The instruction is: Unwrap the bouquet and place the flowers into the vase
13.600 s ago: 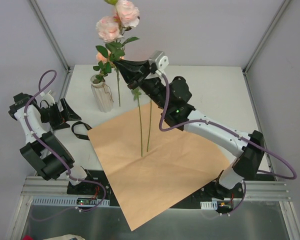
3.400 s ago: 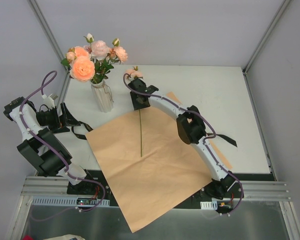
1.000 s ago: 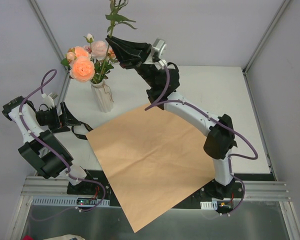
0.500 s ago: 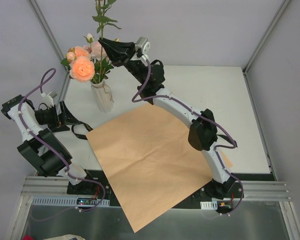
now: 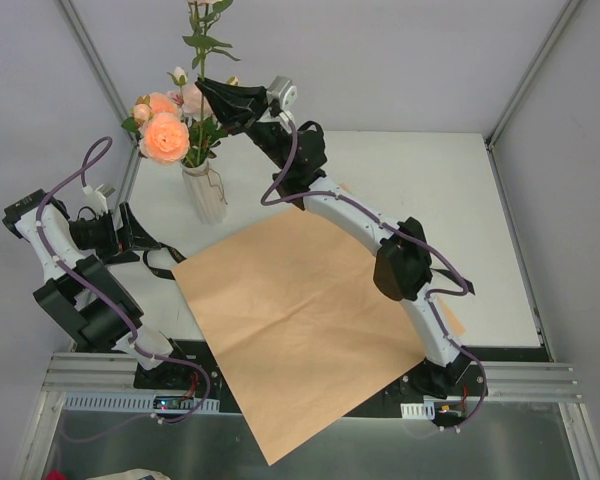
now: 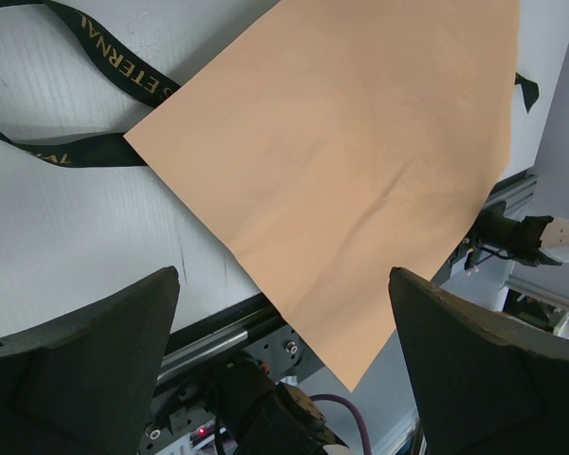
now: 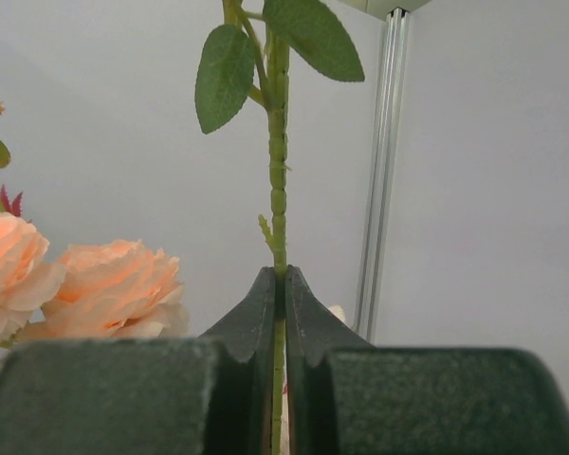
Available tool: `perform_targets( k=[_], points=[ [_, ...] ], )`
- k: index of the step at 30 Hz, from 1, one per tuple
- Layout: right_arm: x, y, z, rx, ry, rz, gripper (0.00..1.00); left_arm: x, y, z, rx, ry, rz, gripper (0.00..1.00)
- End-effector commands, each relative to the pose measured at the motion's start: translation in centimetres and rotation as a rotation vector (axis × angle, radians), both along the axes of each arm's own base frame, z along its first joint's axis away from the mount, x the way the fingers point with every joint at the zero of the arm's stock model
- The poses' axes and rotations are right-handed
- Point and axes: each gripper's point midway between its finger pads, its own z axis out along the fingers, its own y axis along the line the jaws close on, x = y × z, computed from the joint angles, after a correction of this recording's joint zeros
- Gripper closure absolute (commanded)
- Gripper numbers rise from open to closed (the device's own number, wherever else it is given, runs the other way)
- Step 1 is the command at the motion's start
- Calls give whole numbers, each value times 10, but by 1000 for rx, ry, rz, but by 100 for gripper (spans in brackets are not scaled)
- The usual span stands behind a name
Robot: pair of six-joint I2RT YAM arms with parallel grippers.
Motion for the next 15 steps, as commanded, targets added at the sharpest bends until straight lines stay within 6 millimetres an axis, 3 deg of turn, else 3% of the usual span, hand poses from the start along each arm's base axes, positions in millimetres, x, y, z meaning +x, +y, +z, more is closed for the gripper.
perform_targets(
  k=[1, 5, 8, 15],
  points=[
    [-5, 5, 3, 13, -43, -21, 99, -5, -3, 9, 5, -20, -16, 8],
    [1, 15, -31, -26, 19, -37, 99, -6, -3, 9, 6, -23, -17, 8],
    [-3, 13, -36, -19, 34, -39, 99, -5, -4, 10, 0, -26, -15, 8],
    [0, 19, -74, -64, 126, -41, 99, -4, -2, 9, -1, -21, -14, 8]
  ],
)
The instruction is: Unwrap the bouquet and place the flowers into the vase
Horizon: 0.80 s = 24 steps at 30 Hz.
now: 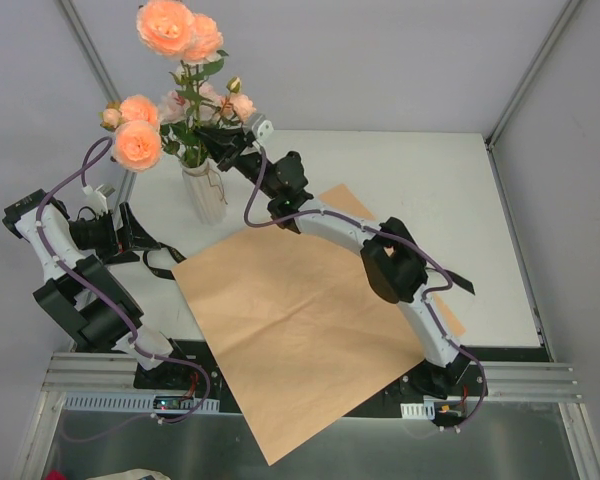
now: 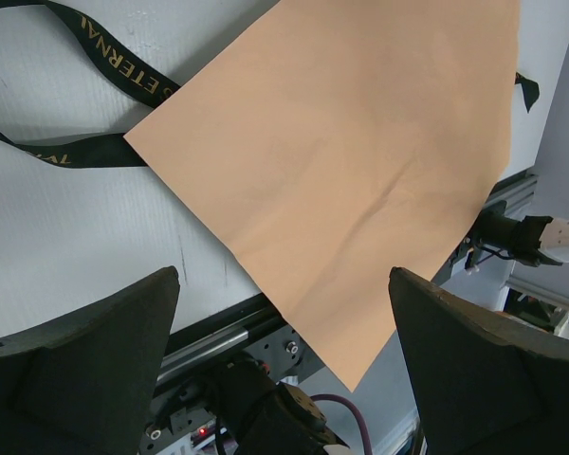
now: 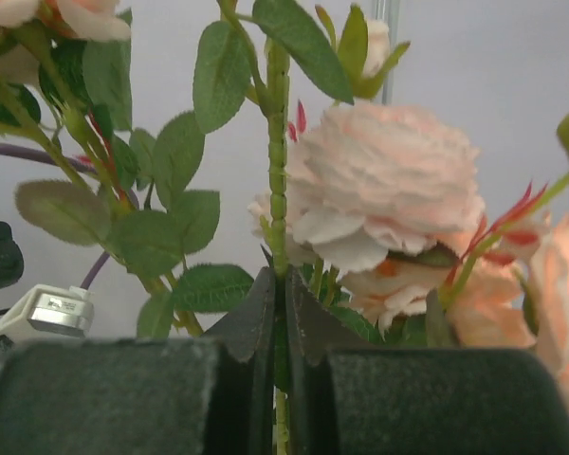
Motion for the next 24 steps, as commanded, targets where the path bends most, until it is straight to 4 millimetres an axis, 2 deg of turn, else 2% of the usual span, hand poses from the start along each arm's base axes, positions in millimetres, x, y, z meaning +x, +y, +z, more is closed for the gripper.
perform_targets(
  k=[1, 4, 6, 7, 8, 9, 10, 11, 12, 13, 14, 16, 17, 20, 21, 23, 24],
  points=[
    [-20, -22, 46, 111, -37, -13, 99, -5, -3, 9, -2, -19, -13, 8],
    [-20, -18, 37, 77, 0, -15, 99, -6, -4, 8, 2, -18, -16, 8],
    [-16, -11, 24, 9, 49, -19, 99, -7, -4, 8, 6, -20, -16, 8],
    [-19, -8, 28, -9, 59, -16, 99, -7, -4, 9, 7, -21, -18, 8],
    [-16, -1, 11, -90, 110, -19, 99, -7, -4, 9, 7, -21, -18, 8],
    [-16, 2, 5, -126, 132, -20, 99, -7, -5, 9, 7, -22, -16, 8],
    [-21, 2, 7, -146, 145, -17, 99, -7, -5, 9, 4, -21, -15, 8],
    [-20, 4, -9, -204, 189, -17, 99, -8, -5, 10, 1, -20, -14, 8],
    [-21, 3, -15, -231, 211, -18, 99, -7, -6, 11, 2, -23, -13, 8],
    [-23, -2, -13, -241, 227, -25, 99, -7, -6, 12, 2, -26, -13, 8],
    [-23, -3, -32, -298, 272, -33, 99, -7, -6, 12, 1, -27, -12, 8],
    [-23, -8, -41, -337, 302, -50, 99, -8, -7, 13, 2, -31, -11, 8],
    [-23, -9, -54, -377, 330, -53, 99, -8, -8, 14, -1, -33, -9, 8],
    [-23, -7, -77, -464, 373, -46, 99, -8, -10, 16, -9, -38, -7, 8],
    [-22, -5, -69, -458, 363, -39, 99, -10, -12, 15, -12, -37, -6, 8],
    [-16, 2, -81, -484, 370, -28, 99, -11, -13, 16, -8, -39, -8, 8],
    [-12, 5, -55, -446, 343, -24, 99, -13, -14, 16, -6, -37, -10, 8]
  ],
)
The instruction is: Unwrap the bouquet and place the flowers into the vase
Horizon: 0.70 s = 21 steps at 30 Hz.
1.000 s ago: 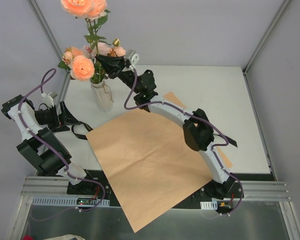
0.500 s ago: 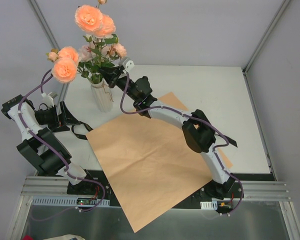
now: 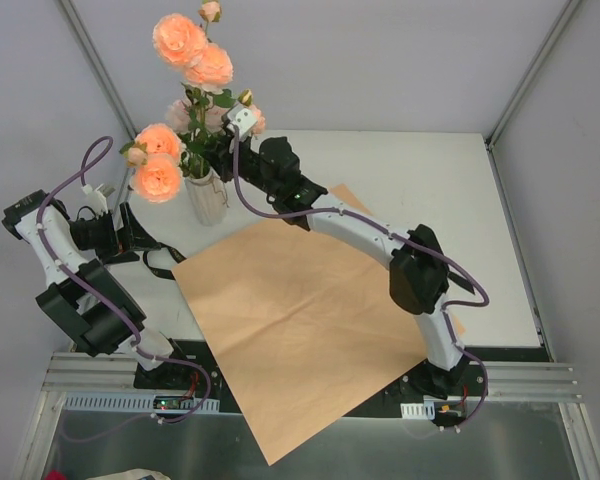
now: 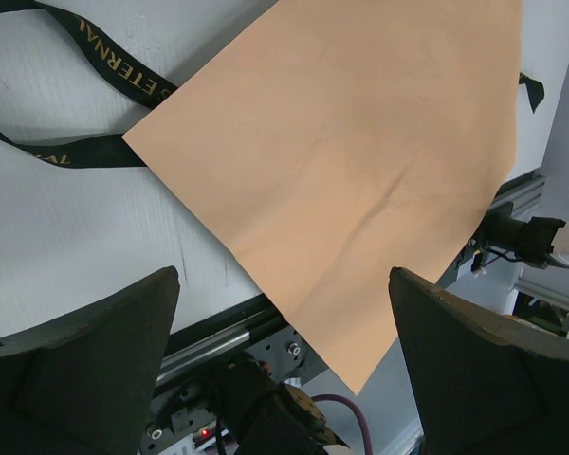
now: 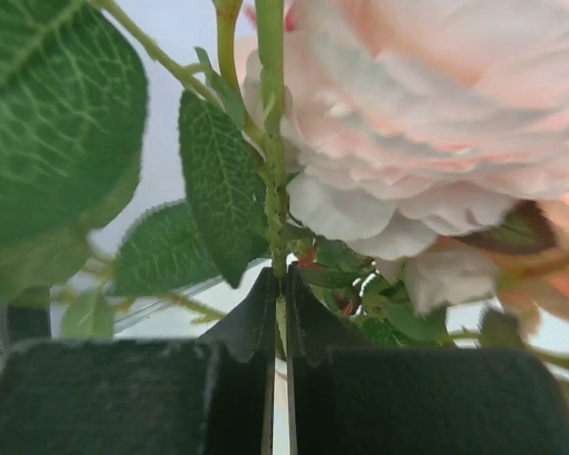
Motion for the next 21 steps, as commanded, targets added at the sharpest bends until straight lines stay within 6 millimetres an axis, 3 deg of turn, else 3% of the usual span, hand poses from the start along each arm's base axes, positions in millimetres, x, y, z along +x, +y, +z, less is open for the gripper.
perform_targets(
  k=[1, 7, 11, 13, 14, 16, 19, 21],
  points=[
    [12, 13, -27, -122, 75, 33, 99, -13, -13, 12, -16, -22, -11, 8],
    [34, 28, -13, -104, 10, 26, 99, -16, -15, 11, -7, -20, -16, 7],
    [39, 33, -29, -135, 25, 29, 99, -14, -13, 10, -14, -15, -13, 7],
    [34, 31, -25, -118, 24, 36, 99, -13, -12, 9, -21, -12, -12, 7],
    [33, 31, -44, -147, 45, 40, 99, -12, -13, 10, -24, -13, -12, 8],
    [28, 29, -42, -150, 32, 40, 98, -12, -12, 8, -32, -8, -12, 8],
    [24, 30, -47, -165, 42, 51, 87, -11, -12, 6, -33, -4, -12, 8],
    [22, 33, -48, -167, 50, 64, 62, -11, -11, 6, -31, -7, -12, 8]
  ],
)
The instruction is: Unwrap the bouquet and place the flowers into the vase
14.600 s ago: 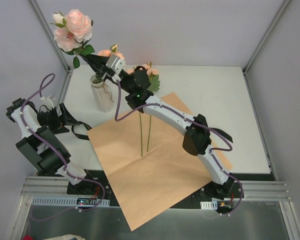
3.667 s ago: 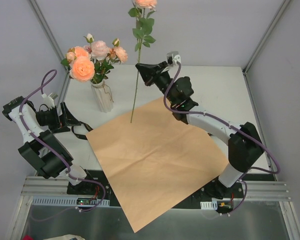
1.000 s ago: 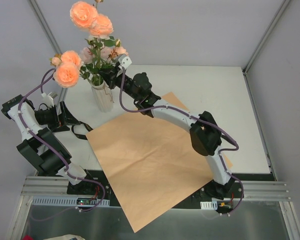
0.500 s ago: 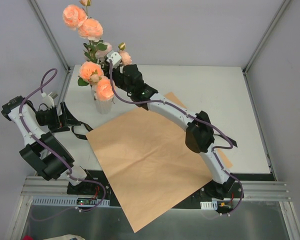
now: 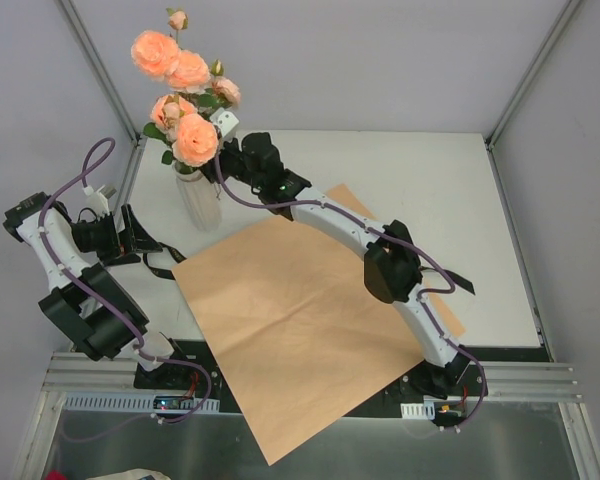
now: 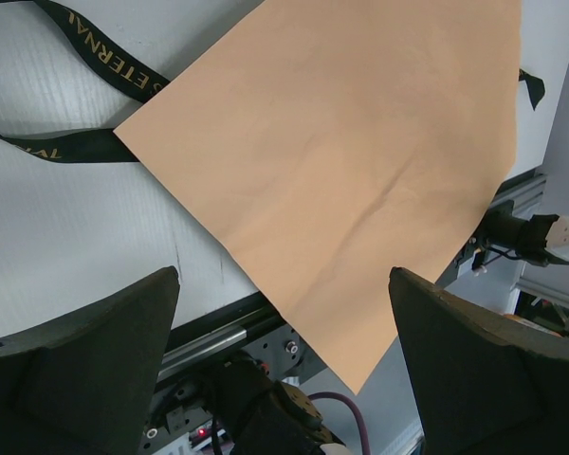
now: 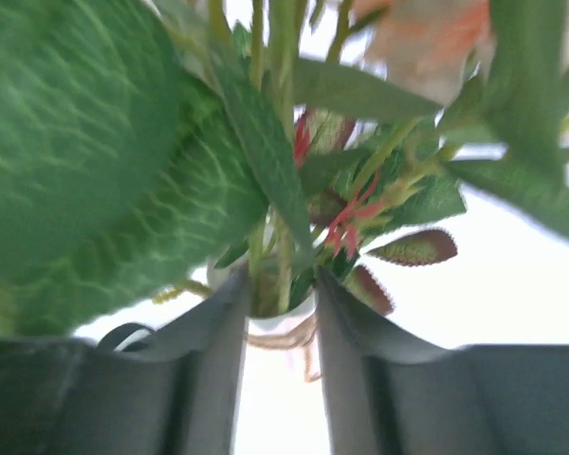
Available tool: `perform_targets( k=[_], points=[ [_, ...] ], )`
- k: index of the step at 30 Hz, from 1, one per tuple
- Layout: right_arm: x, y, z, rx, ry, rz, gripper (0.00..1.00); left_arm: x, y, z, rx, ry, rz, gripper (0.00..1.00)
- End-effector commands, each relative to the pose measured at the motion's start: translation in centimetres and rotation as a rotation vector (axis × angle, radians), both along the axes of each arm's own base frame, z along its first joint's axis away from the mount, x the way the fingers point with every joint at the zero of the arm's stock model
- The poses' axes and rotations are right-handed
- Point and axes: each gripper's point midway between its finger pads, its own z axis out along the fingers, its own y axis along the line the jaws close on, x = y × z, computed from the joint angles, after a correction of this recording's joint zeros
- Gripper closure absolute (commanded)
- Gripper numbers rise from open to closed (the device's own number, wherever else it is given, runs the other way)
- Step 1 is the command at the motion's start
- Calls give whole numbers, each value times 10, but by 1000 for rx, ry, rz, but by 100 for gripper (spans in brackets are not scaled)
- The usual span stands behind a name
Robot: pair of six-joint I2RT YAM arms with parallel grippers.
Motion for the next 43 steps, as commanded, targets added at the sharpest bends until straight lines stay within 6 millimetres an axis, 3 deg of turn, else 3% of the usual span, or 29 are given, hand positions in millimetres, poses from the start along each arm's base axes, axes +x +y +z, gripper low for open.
perform_targets(
  k=[1, 2, 5, 8, 9, 10, 11, 12, 13, 14, 15, 16, 17, 25, 26, 27, 29, 31, 32, 36, 43],
  points=[
    [-16, 1, 9, -26, 6, 47, 51, -5, -6, 3, -43, 7, -10, 8],
    [-16, 2, 11, -31, 6, 49, 43, -5, -6, 2, -44, 8, -12, 8],
    [-13, -5, 18, -47, 15, 30, 35, -5, -6, 2, -45, 7, -10, 8],
    [-8, -26, 22, -74, 59, -18, 26, -4, -5, 1, -48, 10, -8, 8],
    [-10, -39, 34, -70, 67, -37, 23, -3, -5, 2, -52, 7, -7, 8],
    [-11, -46, 16, -109, 98, -48, 19, -3, -4, 2, -49, 4, -6, 8],
    [-13, -54, 9, -132, 116, -57, 3, -2, -5, 2, -49, 4, -7, 8],
    [-14, -70, 22, -132, 117, -91, 4, -2, -5, 2, -49, 3, -6, 8],
    [-17, -80, -3, -185, 158, -105, 4, -1, -5, 2, -54, -1, -5, 8],
    [-23, -93, 7, -186, 162, -119, 4, -1, -5, 2, -54, -1, -3, 8],
    [-20, -107, 1, -198, 201, -150, 4, -1, -5, 2, -59, -1, -3, 8],
    [-25, -117, -20, -237, 248, -155, 4, 0, -6, 3, -64, -4, -2, 8],
    [-30, -128, -11, -231, 262, -158, 4, 1, -5, 3, -64, -8, 0, 8],
    [-63, -230, -67, -413, 471, -364, 4, 1, -21, 6, -103, -50, -10, 5],
    [-69, -243, -61, -401, 484, -386, 4, -2, -29, 5, -97, -53, -31, 5],
    [-75, -263, -81, -455, 525, -436, 4, -4, -32, 2, -86, -35, -34, 5],
    [-82, -286, -77, -455, 534, -504, 4, -2, -47, -2, -31, -57, -90, 5],
    [-90, -309, -90, -510, 547, -573, 4, 2, -54, -8, 45, -58, -105, 4],
    [-94, -324, -87, -525, 544, -613, 4, 3, -67, -9, 70, -63, -154, 4],
    [-105, -349, -91, -559, 553, -657, 4, 11, -83, -11, 110, -54, -180, 3],
    [-107, -383, -95, -570, 600, -725, 4, 16, -85, -25, 134, -22, -203, 3]
  ],
)
